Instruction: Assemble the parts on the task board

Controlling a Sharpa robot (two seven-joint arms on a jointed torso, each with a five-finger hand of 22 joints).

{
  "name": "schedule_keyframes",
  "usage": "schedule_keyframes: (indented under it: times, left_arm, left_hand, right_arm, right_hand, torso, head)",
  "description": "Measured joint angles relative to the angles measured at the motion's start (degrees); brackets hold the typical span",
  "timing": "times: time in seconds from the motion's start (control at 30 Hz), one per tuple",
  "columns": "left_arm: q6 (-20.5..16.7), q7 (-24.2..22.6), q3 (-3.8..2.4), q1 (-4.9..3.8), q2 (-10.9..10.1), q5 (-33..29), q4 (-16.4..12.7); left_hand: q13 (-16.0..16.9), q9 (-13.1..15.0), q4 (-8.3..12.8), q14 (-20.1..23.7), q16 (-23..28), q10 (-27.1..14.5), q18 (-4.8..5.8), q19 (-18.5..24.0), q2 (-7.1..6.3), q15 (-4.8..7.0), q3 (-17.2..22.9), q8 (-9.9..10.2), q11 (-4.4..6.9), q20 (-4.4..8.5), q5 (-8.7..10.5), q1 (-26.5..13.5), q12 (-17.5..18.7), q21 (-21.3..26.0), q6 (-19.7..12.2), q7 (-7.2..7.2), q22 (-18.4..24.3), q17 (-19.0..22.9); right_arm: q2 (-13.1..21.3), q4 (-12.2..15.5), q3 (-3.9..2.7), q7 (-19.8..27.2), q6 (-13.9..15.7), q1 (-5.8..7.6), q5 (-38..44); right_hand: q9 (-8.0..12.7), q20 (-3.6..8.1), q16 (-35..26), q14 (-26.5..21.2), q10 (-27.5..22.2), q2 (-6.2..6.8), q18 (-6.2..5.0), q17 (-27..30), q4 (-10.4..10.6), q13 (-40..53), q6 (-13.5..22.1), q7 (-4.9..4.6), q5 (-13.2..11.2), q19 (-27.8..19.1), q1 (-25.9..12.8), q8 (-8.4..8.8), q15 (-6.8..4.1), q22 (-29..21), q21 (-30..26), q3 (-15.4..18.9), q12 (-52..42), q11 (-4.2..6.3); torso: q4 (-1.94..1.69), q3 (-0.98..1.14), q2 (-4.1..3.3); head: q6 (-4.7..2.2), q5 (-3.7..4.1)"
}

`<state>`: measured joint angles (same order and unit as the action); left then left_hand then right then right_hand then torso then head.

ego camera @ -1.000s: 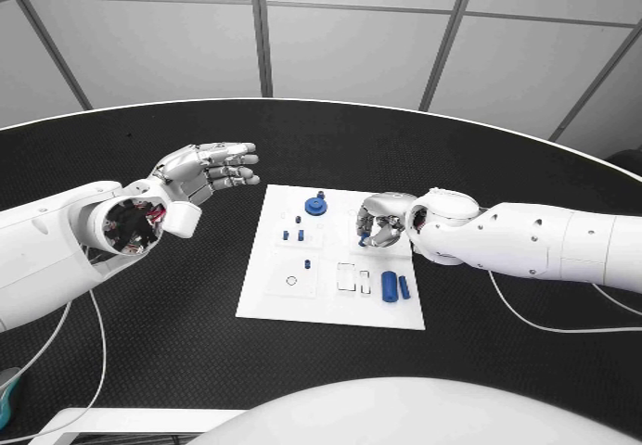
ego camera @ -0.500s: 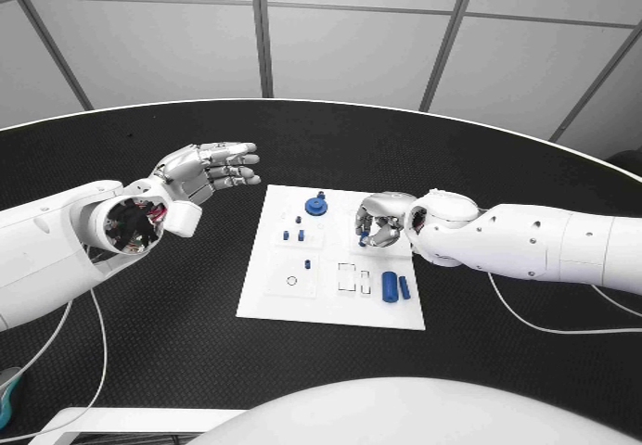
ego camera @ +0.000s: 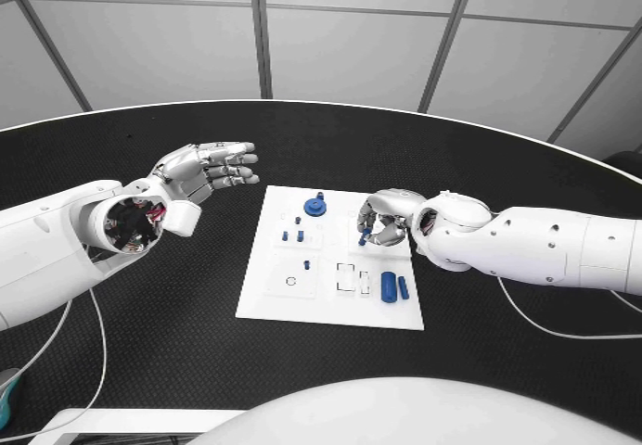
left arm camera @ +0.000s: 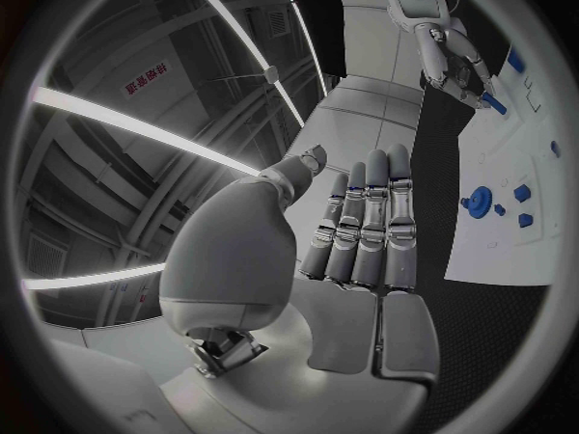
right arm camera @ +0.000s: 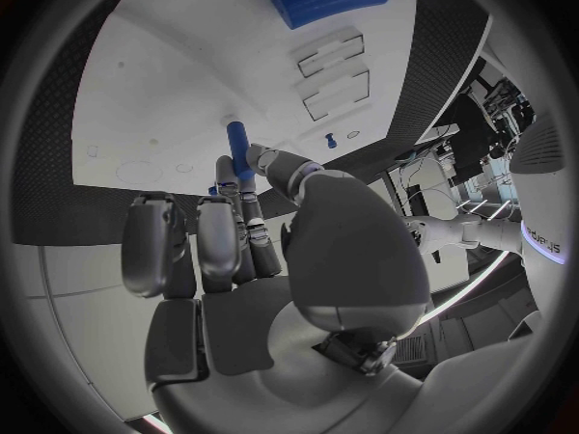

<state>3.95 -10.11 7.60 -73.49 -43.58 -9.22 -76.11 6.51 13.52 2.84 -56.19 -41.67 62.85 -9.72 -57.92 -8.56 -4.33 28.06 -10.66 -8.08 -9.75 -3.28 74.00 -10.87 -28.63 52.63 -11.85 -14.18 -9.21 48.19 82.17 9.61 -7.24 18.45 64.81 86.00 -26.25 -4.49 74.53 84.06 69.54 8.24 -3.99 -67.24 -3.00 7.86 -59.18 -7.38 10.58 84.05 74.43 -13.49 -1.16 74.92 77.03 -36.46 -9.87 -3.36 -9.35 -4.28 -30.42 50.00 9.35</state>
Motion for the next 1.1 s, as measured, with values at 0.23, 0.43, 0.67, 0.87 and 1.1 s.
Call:
schedule_keyframes:
  times: [0.23,0.43,0.67,0.87,1.1]
  left_arm:
    - [-0.02,-0.01,0.0,0.01,0.08,0.0,0.26]
    - [0.13,-0.06,0.01,0.01,0.23,0.0,0.29]
    - [0.35,-0.05,0.01,0.01,0.52,0.0,0.3]
    - [0.44,-0.06,0.0,0.01,0.82,0.0,0.21]
    - [0.57,-0.01,-0.01,0.01,1.31,0.0,0.12]
  left_hand:
    - [0.0,0.0,-0.03,0.0,0.0,0.0,0.0,0.0,0.0,0.0,-0.03,0.0,0.0,0.0,0.0,0.0,-0.12,0.0,0.0,0.0,0.04,0.0]
    - [0.01,0.01,-0.15,0.0,0.0,0.0,0.0,0.0,0.0,0.0,-0.15,0.0,0.0,0.0,0.0,0.0,-0.26,0.0,0.0,0.0,0.11,-0.07]
    - [0.01,0.01,-0.15,0.0,0.0,0.0,0.0,0.0,0.0,0.0,-0.15,0.0,0.0,0.0,0.0,0.0,-0.26,0.0,0.0,0.0,0.15,-0.07]
    - [0.01,-0.04,-0.15,0.0,0.0,0.0,0.0,0.0,0.0,0.0,-0.15,0.0,0.0,0.0,0.0,0.0,-0.26,0.4,0.0,0.0,0.15,-0.06]
    - [0.02,-0.04,-0.15,0.0,0.0,0.0,0.0,0.01,0.0,0.0,-0.15,0.0,0.0,0.01,0.0,0.0,-0.26,0.4,0.0,0.0,0.2,-0.06]
  right_arm:
    - [3.52,6.54,-0.22,-0.84,0.94,0.85,0.0]
    - [4.22,12.77,-0.52,-0.88,1.48,1.39,0.0]
    - [0.27,15.79,-0.65,0.11,1.62,1.52,0.01]
    - [-4.57,13.47,-0.6,1.09,0.55,1.33,0.01]
    - [-9.94,9.2,-0.55,1.88,-0.72,0.88,0.01]
  right_hand:
    - [-0.05,0.0,0.0,0.0,0.43,0.0,0.0,0.0,0.0,0.0,-0.29,0.12,-0.04,0.0,0.0,-0.24,0.0,0.0,0.45,0.0,0.0,0.13]
    - [-0.17,0.2,0.0,0.0,0.49,0.01,0.0,0.0,0.0,0.0,-0.29,0.12,-0.04,-0.21,0.0,-0.26,0.0,-0.01,0.45,0.0,0.0,0.07]
    - [-0.17,0.2,0.0,0.0,0.49,0.01,0.0,0.0,0.0,0.06,-0.28,0.12,-0.04,-0.21,-0.01,-0.26,0.0,-0.01,0.45,0.01,0.02,0.07]
    - [-0.16,0.2,0.0,0.0,0.49,0.02,0.0,0.11,-0.16,0.06,-0.27,0.12,-0.03,-0.21,-0.01,-0.24,0.0,-0.01,0.45,-0.16,0.05,0.06]
    - [-0.15,0.2,0.0,0.0,0.48,0.02,0.0,0.16,-0.16,0.05,-0.27,0.12,0.24,-0.21,-0.01,-0.22,0.0,-0.01,0.45,-0.16,0.07,0.06]
  torso:
    - [0.02,-0.04,0.01]
    - [0.01,-0.04,-0.03]
    - [-0.14,-0.07,-0.11]
    - [-0.21,-0.16,-0.15]
    - [-0.29,-0.2,-0.33]
  head:
    - [0.0,-0.31]
    - [0.0,-0.78]
    - [0.0,-1.83]
    - [0.0,-2.99]
    - [0.0,-4.24]
